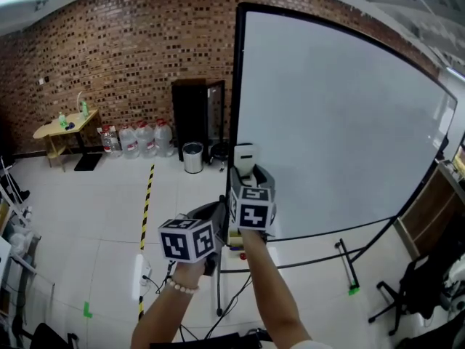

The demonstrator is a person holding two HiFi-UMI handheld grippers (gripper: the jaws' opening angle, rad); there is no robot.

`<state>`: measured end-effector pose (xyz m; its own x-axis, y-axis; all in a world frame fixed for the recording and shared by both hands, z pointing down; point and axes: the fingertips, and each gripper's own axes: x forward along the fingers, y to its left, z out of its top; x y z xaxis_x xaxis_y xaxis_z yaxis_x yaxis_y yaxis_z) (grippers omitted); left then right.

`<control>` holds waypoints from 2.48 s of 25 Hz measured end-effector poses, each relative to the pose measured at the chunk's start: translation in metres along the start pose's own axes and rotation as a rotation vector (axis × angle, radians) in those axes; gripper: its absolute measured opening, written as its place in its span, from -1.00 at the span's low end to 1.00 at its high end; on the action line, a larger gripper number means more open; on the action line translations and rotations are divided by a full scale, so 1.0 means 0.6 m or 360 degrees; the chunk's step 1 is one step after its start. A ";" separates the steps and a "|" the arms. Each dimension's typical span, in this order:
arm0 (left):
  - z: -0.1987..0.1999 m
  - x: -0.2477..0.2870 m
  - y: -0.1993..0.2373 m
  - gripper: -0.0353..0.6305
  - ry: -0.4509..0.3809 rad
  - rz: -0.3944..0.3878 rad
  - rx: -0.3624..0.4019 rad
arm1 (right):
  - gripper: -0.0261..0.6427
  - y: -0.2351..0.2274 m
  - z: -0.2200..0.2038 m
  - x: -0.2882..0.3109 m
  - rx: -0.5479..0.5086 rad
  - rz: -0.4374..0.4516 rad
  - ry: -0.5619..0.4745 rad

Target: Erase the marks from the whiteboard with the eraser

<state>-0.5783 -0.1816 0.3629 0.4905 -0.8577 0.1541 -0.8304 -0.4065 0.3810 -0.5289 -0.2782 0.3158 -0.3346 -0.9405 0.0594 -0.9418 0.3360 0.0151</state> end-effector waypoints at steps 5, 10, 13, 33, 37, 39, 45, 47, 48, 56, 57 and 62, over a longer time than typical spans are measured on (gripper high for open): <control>-0.005 0.010 0.002 -0.93 0.0010 -0.0004 -0.0018 | -0.19 -0.009 -0.013 0.002 0.0009 0.0000 -0.0001; -0.002 0.020 -0.011 -0.93 0.0002 -0.0041 -0.0028 | -0.19 -0.052 -0.017 -0.002 -0.0007 -0.0057 0.0014; -0.007 0.036 -0.040 -0.93 0.0004 -0.0077 -0.0028 | -0.19 -0.100 -0.019 -0.011 0.0018 -0.0094 0.0009; -0.089 0.258 -0.321 -0.93 0.0027 -0.0062 -0.0019 | -0.19 -0.494 -0.022 -0.089 0.0044 -0.0084 0.0000; -0.108 0.307 -0.382 -0.93 0.0018 -0.0050 -0.0025 | -0.19 -0.572 -0.029 -0.104 0.0036 -0.0067 0.0006; -0.120 0.331 -0.415 -0.93 0.0013 -0.0047 -0.0027 | -0.19 -0.615 -0.037 -0.114 0.0036 -0.0062 0.0014; -0.147 0.388 -0.497 -0.93 0.0022 -0.0048 -0.0022 | -0.19 -0.730 -0.037 -0.133 0.0022 -0.0067 0.0022; -0.160 0.409 -0.524 -0.93 0.0044 -0.0053 -0.0016 | -0.19 -0.765 -0.037 -0.140 0.0013 -0.0069 0.0028; -0.166 0.419 -0.537 -0.93 0.0056 -0.0058 -0.0012 | -0.19 -0.782 -0.036 -0.142 0.0009 -0.0071 0.0031; -0.192 0.519 -0.640 -0.93 0.0129 -0.0185 0.0033 | -0.19 -0.910 -0.031 -0.160 0.0031 -0.0123 0.0030; -0.193 0.534 -0.651 -0.93 0.0140 -0.0210 0.0039 | -0.19 -0.929 -0.031 -0.161 0.0048 -0.0125 0.0029; -0.200 0.611 -0.701 -0.93 0.0189 -0.0352 0.0075 | -0.19 -1.002 -0.030 -0.173 0.0060 -0.0095 0.0050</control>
<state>-0.0175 -0.2876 0.3684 0.6870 -0.7043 0.1791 -0.7096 -0.5968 0.3746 0.0725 -0.3815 0.3188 -0.2772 -0.9565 0.0909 -0.9608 0.2767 -0.0181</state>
